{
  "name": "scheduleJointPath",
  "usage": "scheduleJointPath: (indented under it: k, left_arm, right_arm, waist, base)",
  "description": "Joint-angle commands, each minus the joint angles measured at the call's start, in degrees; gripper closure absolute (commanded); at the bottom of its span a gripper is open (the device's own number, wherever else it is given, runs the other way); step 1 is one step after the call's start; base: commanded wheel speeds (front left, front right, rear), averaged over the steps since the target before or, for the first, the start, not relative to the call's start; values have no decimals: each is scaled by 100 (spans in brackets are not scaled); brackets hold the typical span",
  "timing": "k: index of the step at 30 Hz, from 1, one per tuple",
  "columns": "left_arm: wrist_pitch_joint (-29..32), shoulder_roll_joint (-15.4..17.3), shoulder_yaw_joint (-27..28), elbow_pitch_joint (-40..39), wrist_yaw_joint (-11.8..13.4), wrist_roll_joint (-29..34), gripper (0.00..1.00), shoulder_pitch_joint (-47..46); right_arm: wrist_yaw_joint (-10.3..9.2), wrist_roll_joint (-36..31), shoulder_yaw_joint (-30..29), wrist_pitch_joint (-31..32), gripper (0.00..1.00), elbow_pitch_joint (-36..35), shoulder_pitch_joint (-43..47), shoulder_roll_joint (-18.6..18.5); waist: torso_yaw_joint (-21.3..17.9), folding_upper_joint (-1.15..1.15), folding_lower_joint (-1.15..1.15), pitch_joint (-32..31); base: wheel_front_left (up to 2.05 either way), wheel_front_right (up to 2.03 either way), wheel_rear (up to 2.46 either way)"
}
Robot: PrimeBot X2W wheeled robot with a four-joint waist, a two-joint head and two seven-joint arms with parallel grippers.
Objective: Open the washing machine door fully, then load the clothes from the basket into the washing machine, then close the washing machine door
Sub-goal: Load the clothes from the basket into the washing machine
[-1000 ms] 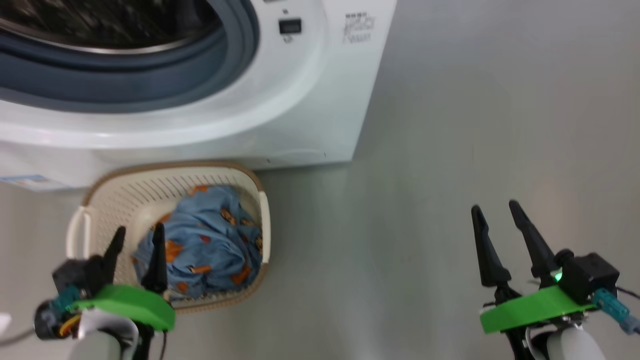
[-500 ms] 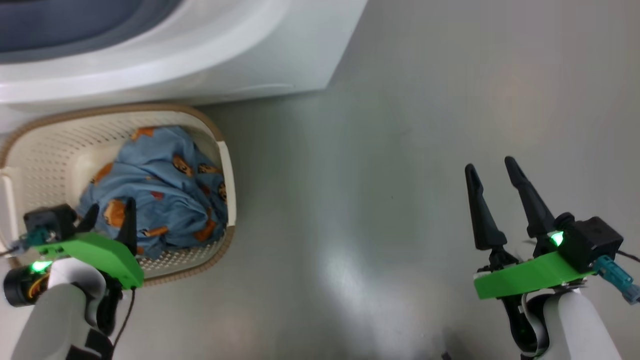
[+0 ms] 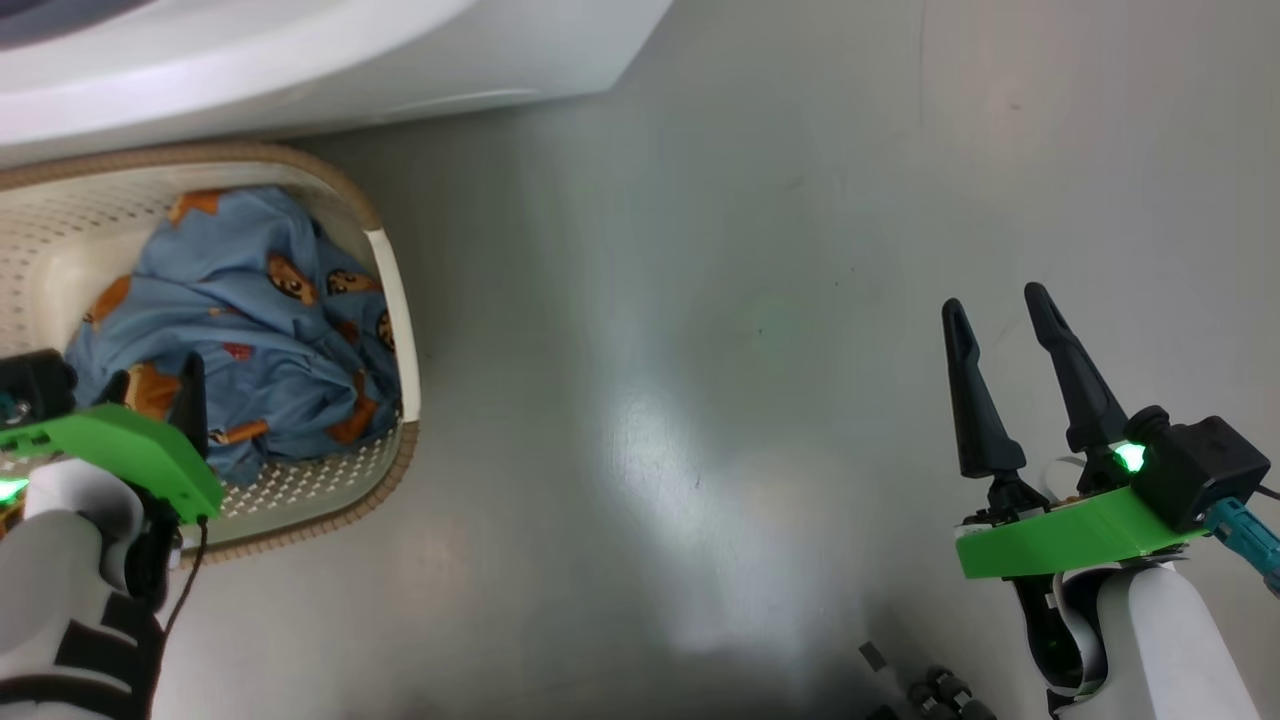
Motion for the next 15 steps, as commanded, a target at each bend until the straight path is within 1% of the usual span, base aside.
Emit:
scheduleJointPath:
  k: [1,10,15]
  left_arm:
    - [-33,275,88,46,-7,-1,0,7]
    - [40,433,-141,400,-7,-121,0,-427]
    - [284,504,-455,471,-7,-262,0,-589]
  right_arm:
    - [9,-92,96,-67,0,-146,84,-15]
    - [9,-154,142,-67,0,-252,28,-15]
    - [9,-167,181,-67,0,-289,-8,-34]
  waist:
    - [-33,0,0,134]
    - [-24,0,0,487]
    - [-13,0,0,679]
  base:
    - [0,0,0]
    - [0,0,0]
    - [0,0,0]
